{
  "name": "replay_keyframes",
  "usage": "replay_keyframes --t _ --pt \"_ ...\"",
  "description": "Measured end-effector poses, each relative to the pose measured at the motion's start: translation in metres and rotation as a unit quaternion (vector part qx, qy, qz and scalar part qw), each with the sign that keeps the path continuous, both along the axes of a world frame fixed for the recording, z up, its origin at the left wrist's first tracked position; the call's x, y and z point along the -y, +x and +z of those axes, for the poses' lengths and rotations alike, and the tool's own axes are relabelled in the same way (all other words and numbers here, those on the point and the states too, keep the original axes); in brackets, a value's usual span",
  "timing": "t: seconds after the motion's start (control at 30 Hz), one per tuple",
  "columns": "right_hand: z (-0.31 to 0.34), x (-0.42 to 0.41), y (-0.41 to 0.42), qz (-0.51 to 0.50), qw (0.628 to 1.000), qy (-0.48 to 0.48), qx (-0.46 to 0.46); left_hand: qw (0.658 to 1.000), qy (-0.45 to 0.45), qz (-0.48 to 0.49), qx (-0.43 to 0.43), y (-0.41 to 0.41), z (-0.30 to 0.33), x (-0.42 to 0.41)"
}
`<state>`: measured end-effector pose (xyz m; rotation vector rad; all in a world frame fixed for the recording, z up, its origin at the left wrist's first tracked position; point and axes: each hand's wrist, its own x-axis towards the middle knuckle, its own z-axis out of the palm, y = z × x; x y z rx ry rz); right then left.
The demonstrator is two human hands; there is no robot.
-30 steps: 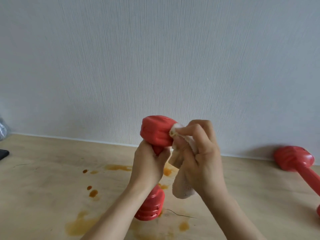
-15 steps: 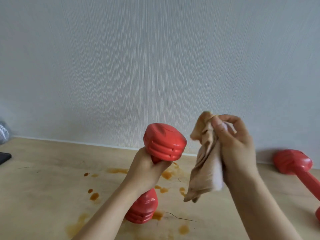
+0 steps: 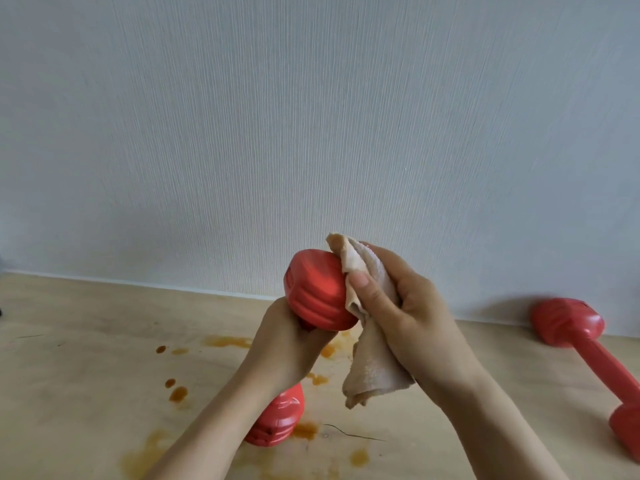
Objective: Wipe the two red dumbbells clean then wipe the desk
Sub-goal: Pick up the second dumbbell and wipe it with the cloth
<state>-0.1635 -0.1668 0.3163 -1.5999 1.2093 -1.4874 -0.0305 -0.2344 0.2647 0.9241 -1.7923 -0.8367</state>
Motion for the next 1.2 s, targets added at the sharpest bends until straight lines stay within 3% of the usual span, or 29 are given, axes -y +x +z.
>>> replay_keyframes --t 0.1,0.2,0.4,0.53,0.6,0.67,0.73,0.97,1.1,1.2 --pt "-0.008 -0.003 0.002 -0.066 0.996 -0.03 -0.057 1.0 0.005 0.022 0.006 0.0 0.004 0.001" --pt "-0.008 -0.007 0.0 -0.099 0.993 -0.039 -0.055 1.0 0.003 0.015 0.007 0.001 0.004 -0.001" --pt "0.001 -0.028 -0.013 -0.049 0.998 -0.002 -0.026 0.998 0.009 0.051 0.032 0.003 0.005 0.009" --pt "0.026 -0.012 -0.016 -0.168 0.979 -0.111 -0.03 0.998 0.021 0.03 0.041 0.003 0.003 0.01" --pt "0.037 -0.003 -0.005 -0.182 0.968 -0.127 -0.118 0.998 0.022 0.025 0.047 0.003 0.002 0.009" --pt "0.024 0.003 0.013 -0.133 0.952 -0.091 -0.262 0.998 0.008 0.024 0.061 0.004 0.003 0.009" --pt "0.01 0.004 0.025 -0.083 0.94 -0.07 -0.324 0.997 -0.002 0.029 0.067 0.006 0.004 0.009" --pt "0.042 0.025 0.027 -0.031 0.945 0.055 -0.32 0.992 -0.022 0.06 0.113 0.012 -0.001 0.01" --pt "0.049 0.049 0.017 -0.025 0.927 0.154 -0.341 0.988 -0.029 0.036 0.15 0.007 0.001 0.0" --pt "0.036 0.056 0.002 -0.007 0.938 0.204 -0.28 0.981 -0.03 0.018 0.192 0.004 -0.002 -0.003"
